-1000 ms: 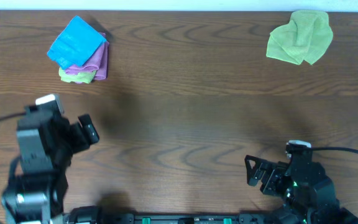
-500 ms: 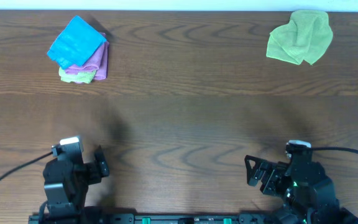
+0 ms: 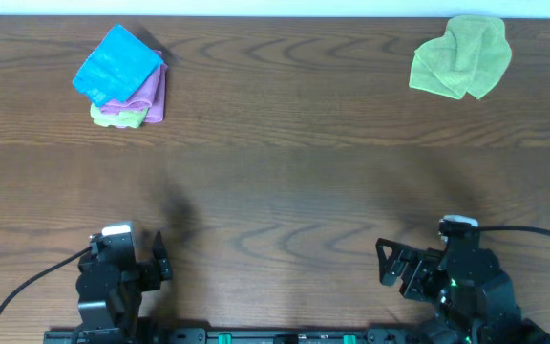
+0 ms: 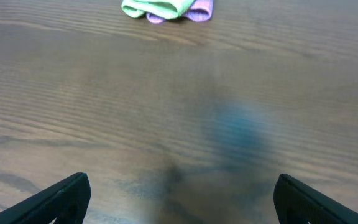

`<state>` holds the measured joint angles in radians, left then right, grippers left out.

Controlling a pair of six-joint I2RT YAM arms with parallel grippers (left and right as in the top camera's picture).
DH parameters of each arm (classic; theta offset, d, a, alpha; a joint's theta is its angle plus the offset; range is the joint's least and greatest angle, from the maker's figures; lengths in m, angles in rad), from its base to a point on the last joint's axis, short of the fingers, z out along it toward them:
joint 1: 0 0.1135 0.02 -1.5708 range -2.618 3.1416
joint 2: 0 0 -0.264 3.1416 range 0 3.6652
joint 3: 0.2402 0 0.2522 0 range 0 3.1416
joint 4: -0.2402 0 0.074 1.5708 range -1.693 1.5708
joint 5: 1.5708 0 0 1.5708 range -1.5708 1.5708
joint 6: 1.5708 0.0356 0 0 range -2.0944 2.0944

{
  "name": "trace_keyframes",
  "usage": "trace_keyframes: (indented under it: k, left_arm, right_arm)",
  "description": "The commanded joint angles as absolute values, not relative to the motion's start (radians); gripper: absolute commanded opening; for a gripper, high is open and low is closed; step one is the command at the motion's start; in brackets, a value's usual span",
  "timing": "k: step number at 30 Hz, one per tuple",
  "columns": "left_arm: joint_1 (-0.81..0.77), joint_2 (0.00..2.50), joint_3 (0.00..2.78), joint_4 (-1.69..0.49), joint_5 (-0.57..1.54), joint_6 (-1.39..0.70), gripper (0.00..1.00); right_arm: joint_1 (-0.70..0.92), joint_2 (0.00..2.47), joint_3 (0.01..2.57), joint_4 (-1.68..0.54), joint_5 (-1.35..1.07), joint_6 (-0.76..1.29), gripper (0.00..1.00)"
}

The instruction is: Fold the cloth

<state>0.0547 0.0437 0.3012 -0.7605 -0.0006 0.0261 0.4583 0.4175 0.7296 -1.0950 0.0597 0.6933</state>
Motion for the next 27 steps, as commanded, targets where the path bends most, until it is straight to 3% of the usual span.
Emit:
trace_keyframes:
  k: [1,27]
  left_arm:
    - [0.050,0.022,0.288,-0.764,-0.004,0.055,0.95]
    - [0.050,0.004,0.281,-0.886,-0.003,0.109,0.95]
  right_arm:
    - [0.451,0.414,0.730,-1.095,0.063,0.702,0.99]
    - [0.451,0.414,0.730,-1.095,0.063,0.702,0.99]
